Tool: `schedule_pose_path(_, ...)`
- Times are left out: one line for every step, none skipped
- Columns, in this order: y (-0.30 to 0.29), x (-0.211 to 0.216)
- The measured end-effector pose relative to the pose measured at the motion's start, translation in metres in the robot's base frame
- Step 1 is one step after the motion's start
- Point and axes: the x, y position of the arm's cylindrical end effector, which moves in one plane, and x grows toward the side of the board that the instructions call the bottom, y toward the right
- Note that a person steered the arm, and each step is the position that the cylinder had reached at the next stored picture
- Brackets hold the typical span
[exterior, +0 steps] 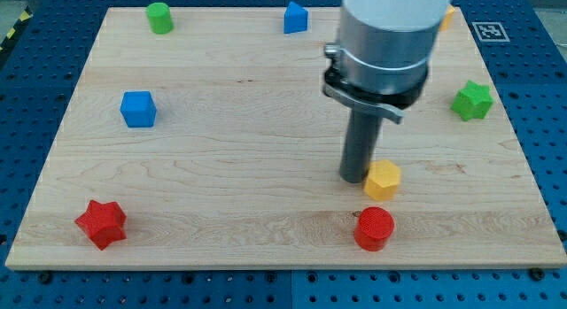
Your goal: Move yellow hexagon towards bottom right
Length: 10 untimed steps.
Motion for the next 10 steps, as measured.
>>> schedule_pose_path(0.028, 0.002)
schedule_pose_path(0.044, 0.002)
schedule_pose_path(0.041, 0.002)
schedule_pose_path(0.021, 0.002)
schedule_pose_path(0.015, 0.013)
schedule_pose_path(0.042, 0.02)
schedule_pose_path(0.067, 0.015)
schedule_pose_path(0.093, 0.013)
schedule_pose_path(0.121, 0.013)
schedule_pose_path(0.147, 0.024)
